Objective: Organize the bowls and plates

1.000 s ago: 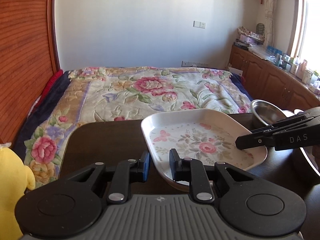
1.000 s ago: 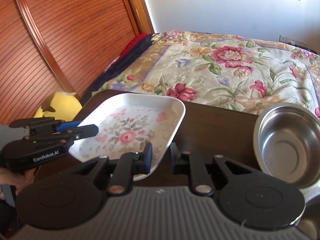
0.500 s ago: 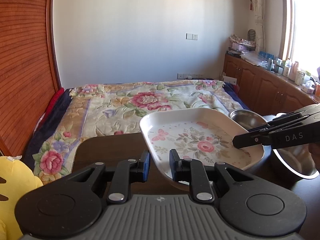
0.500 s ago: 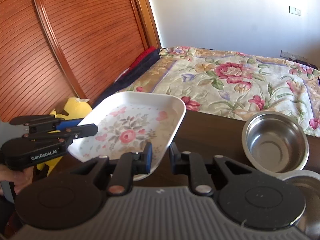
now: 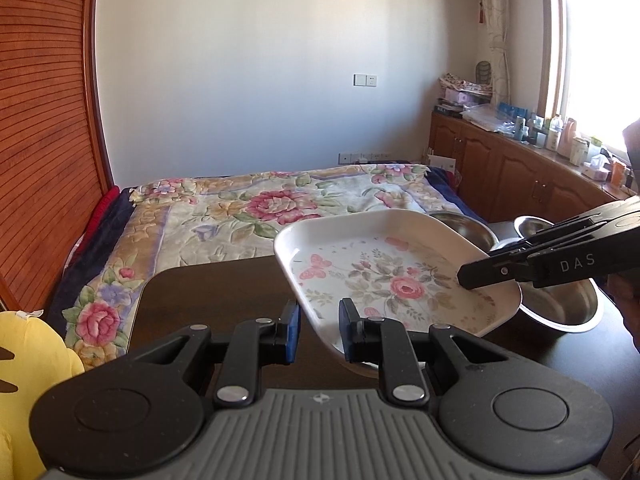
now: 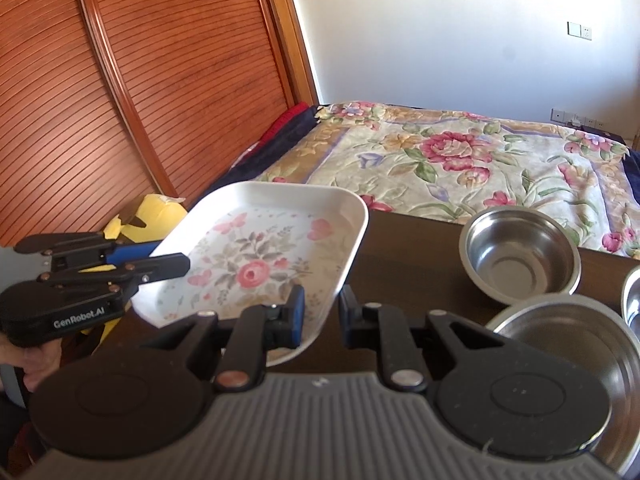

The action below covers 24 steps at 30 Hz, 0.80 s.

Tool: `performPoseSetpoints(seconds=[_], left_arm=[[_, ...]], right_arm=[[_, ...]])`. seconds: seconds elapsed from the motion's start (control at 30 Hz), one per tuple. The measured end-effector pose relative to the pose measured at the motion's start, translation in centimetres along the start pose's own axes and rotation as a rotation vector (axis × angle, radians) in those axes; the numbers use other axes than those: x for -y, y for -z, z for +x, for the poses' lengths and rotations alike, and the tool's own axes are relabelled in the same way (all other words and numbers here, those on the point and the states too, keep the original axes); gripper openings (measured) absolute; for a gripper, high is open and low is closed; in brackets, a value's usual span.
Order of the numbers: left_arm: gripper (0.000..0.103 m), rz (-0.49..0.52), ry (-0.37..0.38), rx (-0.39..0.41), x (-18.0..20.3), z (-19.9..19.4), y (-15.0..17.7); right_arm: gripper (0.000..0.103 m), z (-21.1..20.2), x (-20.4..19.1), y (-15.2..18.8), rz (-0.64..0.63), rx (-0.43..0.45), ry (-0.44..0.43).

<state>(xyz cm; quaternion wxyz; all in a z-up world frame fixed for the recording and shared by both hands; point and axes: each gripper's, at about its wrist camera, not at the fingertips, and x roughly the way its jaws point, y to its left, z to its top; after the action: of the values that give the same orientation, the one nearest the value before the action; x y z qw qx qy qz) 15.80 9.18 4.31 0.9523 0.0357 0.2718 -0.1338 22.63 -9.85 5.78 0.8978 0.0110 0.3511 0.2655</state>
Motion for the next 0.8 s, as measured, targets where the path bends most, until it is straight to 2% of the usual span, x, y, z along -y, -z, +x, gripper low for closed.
performPoseSetpoints(seconds=[0.8], left_arm=[[0.021,0.006,0.046,-0.033,2.2,-3.6,4.8]], right_arm=[[0.020,-3.5,-1.4,5.1,0.003,-0.025,-0.016]])
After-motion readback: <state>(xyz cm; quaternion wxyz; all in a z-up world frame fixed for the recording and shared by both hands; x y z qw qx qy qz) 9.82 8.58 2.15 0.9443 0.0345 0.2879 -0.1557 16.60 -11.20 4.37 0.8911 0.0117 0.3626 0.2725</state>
